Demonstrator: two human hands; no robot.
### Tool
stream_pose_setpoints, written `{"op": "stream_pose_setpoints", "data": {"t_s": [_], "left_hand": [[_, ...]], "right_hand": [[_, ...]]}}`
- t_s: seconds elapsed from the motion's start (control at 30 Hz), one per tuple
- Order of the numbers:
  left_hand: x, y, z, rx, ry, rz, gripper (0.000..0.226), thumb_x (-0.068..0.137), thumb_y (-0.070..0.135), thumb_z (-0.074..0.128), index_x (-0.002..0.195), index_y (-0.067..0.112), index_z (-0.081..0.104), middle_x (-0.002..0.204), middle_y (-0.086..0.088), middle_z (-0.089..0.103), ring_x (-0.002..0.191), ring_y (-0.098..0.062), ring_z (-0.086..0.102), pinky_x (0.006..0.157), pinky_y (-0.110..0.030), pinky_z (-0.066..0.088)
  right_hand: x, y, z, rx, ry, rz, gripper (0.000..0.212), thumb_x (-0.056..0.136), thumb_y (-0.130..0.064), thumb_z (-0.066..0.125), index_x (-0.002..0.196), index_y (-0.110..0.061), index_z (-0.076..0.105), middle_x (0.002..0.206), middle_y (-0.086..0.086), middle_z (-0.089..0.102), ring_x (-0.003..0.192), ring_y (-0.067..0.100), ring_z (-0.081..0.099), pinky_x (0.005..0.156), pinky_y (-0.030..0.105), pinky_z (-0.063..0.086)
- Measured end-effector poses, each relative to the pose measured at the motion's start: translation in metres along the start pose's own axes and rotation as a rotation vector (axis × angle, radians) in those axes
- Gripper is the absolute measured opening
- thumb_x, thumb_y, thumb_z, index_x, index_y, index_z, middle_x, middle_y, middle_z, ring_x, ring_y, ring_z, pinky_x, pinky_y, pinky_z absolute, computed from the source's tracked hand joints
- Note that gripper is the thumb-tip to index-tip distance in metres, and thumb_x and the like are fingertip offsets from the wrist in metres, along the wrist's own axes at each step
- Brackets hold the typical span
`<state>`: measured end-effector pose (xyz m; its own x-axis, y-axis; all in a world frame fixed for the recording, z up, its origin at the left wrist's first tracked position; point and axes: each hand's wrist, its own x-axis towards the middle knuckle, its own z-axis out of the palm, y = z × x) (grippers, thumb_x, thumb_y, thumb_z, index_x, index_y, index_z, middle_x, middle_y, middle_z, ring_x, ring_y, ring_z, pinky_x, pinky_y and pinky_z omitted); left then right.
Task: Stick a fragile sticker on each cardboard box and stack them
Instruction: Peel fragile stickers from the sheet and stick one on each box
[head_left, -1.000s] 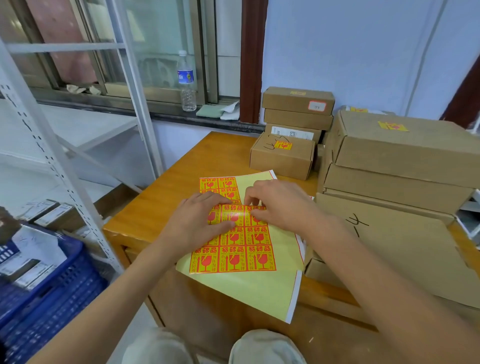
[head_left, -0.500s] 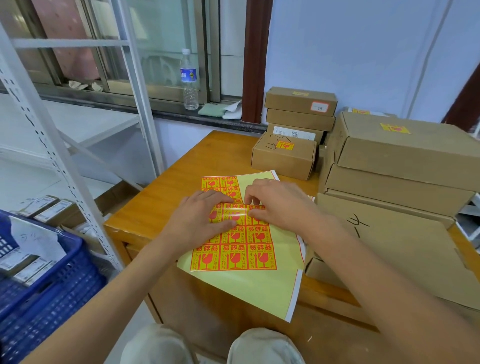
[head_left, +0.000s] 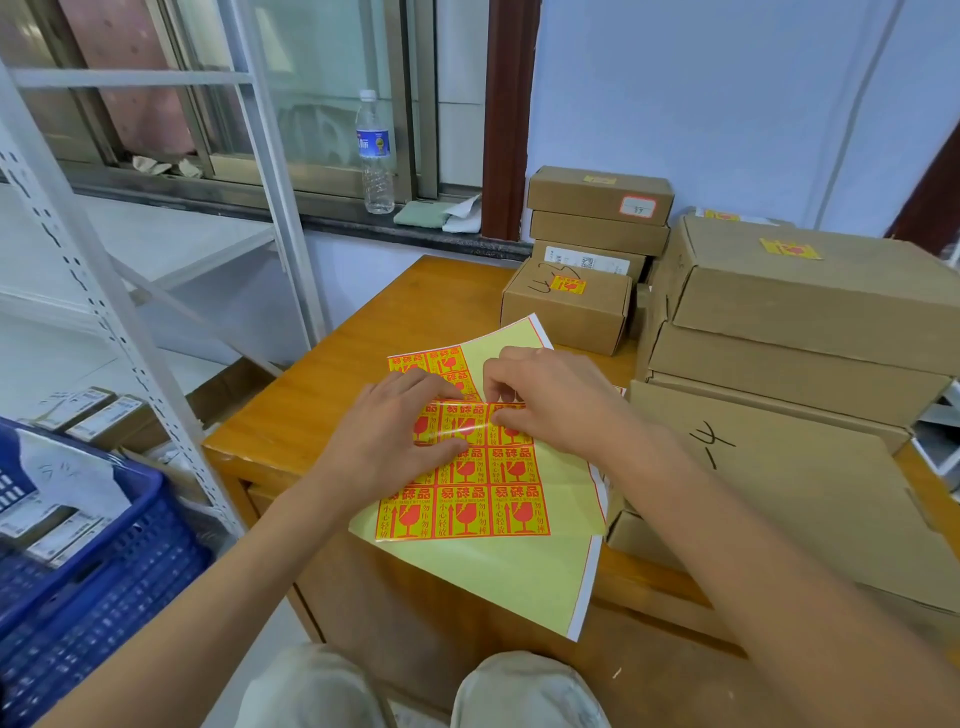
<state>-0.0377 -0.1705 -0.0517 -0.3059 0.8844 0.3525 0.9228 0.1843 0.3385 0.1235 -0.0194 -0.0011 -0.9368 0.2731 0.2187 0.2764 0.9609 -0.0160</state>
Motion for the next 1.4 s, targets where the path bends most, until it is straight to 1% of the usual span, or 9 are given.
{"op": "stream_pose_setpoints", "data": {"t_s": [0.2,0.37,0.5,0.6,0.73,1.0,1.17,1.3,1.4], "left_hand": [[0.001,-0.002,-0.001,-0.031,-0.049,-0.045,0.057,0.084,0.066,0.066,0.134,0.043,0.051,0.136,0.017,0.056,0.120,-0.006,0.052,0.101,-0.038,0.049],[0.001,0.001,-0.001,-0.028,-0.041,-0.047,0.056,0.084,0.066,0.065,0.134,0.045,0.051,0.137,0.018,0.055,0.121,-0.006,0.050,0.101,-0.036,0.048],[0.001,0.000,-0.001,-0.030,-0.037,-0.040,0.056,0.084,0.068,0.064,0.134,0.044,0.052,0.138,0.018,0.055,0.122,-0.005,0.050,0.102,-0.035,0.045],[0.001,-0.001,-0.001,-0.030,-0.038,-0.035,0.057,0.084,0.069,0.063,0.134,0.043,0.052,0.137,0.017,0.055,0.123,-0.006,0.050,0.103,-0.035,0.045],[0.001,0.000,-0.001,-0.034,-0.039,-0.030,0.056,0.084,0.068,0.063,0.133,0.043,0.053,0.136,0.018,0.055,0.121,-0.005,0.050,0.102,-0.035,0.046],[0.001,0.000,-0.001,-0.020,-0.078,-0.063,0.058,0.085,0.069,0.063,0.136,0.044,0.052,0.139,0.016,0.056,0.123,-0.007,0.052,0.098,-0.033,0.047],[0.001,0.001,-0.001,0.025,-0.109,-0.062,0.063,0.088,0.072,0.056,0.143,0.043,0.047,0.151,0.012,0.048,0.145,-0.013,0.036,0.115,-0.042,0.034],[0.002,-0.002,-0.001,0.015,-0.177,-0.052,0.078,0.083,0.084,0.024,0.148,0.046,0.043,0.158,0.019,0.038,0.154,-0.015,0.017,0.122,-0.050,0.019],[0.004,-0.004,0.000,0.044,-0.213,-0.041,0.080,0.082,0.087,0.020,0.150,0.049,0.039,0.164,0.017,0.028,0.156,-0.016,0.008,0.124,-0.050,0.013]], "right_hand": [[-0.002,-0.001,0.001,-0.034,0.020,0.025,0.014,0.098,-0.027,0.062,0.090,-0.034,0.052,0.094,-0.015,0.060,0.085,0.009,0.055,0.061,0.029,0.040],[0.000,0.001,0.003,0.028,0.007,0.061,0.013,0.099,-0.035,0.065,0.110,-0.034,0.059,0.097,-0.017,0.062,0.086,0.005,0.053,0.061,0.027,0.039],[-0.001,0.001,0.002,0.016,0.008,0.053,0.002,0.097,-0.033,0.066,0.097,-0.033,0.064,0.100,-0.014,0.061,0.088,0.006,0.053,0.065,0.029,0.041],[-0.001,0.002,0.003,0.055,0.012,0.070,0.005,0.095,-0.031,0.067,0.097,-0.032,0.063,0.098,-0.014,0.060,0.088,0.007,0.054,0.062,0.027,0.037],[0.002,0.004,0.005,0.079,-0.020,0.084,0.021,0.096,-0.037,0.069,0.115,-0.034,0.062,0.104,-0.016,0.057,0.091,0.006,0.052,0.061,0.026,0.036],[0.000,0.000,0.000,0.044,-0.014,0.077,0.006,0.094,-0.029,0.067,0.089,-0.033,0.067,0.093,-0.013,0.065,0.088,0.008,0.059,0.062,0.029,0.041],[0.000,-0.002,0.002,0.057,-0.001,0.070,0.007,0.093,-0.030,0.065,0.088,-0.033,0.063,0.094,-0.014,0.059,0.087,0.007,0.053,0.058,0.026,0.034],[-0.002,0.001,-0.003,0.349,0.156,0.191,0.013,0.088,-0.029,0.070,0.078,-0.030,0.062,0.089,-0.012,0.064,0.088,0.009,0.062,0.076,0.037,0.050],[-0.006,0.003,-0.012,0.608,0.300,0.272,0.015,0.092,-0.019,0.068,0.077,-0.021,0.064,0.081,-0.006,0.069,0.082,0.013,0.066,0.074,0.034,0.054]]}}
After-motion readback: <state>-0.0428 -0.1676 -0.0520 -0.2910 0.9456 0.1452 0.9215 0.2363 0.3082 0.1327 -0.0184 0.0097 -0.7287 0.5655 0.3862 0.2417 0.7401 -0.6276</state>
